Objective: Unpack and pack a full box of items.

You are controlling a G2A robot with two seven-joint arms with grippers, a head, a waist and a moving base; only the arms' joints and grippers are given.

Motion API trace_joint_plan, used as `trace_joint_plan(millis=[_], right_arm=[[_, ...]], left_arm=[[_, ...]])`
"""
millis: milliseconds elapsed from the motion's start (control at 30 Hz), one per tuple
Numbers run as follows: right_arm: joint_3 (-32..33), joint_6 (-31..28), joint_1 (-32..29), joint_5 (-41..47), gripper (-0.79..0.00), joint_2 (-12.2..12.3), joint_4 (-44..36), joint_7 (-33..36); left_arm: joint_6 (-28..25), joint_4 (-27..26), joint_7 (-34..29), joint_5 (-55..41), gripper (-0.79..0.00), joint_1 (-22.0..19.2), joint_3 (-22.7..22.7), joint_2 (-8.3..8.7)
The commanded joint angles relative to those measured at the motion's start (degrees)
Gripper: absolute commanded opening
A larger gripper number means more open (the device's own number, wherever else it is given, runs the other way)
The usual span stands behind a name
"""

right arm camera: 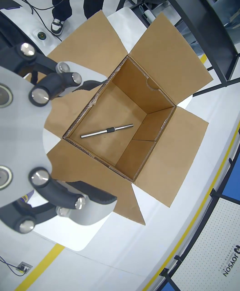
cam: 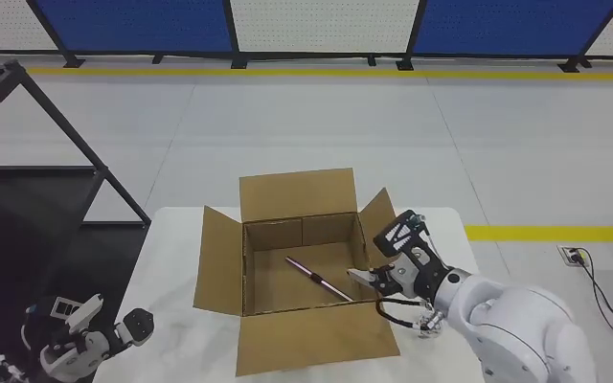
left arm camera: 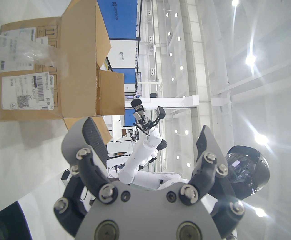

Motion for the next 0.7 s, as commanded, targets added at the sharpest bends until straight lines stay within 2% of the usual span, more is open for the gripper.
trace_joint_plan(millis=[0, 200, 267, 433, 567, 667], right_arm=[[0.02, 0.0, -0.02, 0.0, 0.0, 0.0, 0.0, -0.01], [0.02, 0.0, -0.02, 0.0, 0.0, 0.0, 0.0, -0.01], [1.34, -0.57, -1.01, 0.96, 0.0, 0.16, -0.11, -2.07], [12.06, -3.96, -7.35, 2.62, 0.0, 1.4, -4.22, -3.55], [23.06, -6.69, -15.67, 4.93, 0.0, 2.26, -8.0, -4.74], [29.04, -8.68, -22.24, 6.28, 0.0, 2.61, -9.35, -5.53]], left_arm=[[0.0, 0.0, 0.0, 0.0, 0.0, 0.0, 0.0, 0.0], [0.0, 0.0, 0.0, 0.0, 0.0, 0.0, 0.0, 0.0], [0.0, 0.0, 0.0, 0.0, 0.0, 0.0, 0.0, 0.0], [0.0, 0.0, 0.0, 0.0, 0.0, 0.0, 0.0, 0.0], [0.0, 0.0, 0.0, 0.0, 0.0, 0.0, 0.0, 0.0], [0.0, 0.0, 0.0, 0.0, 0.0, 0.0, 0.0, 0.0]])
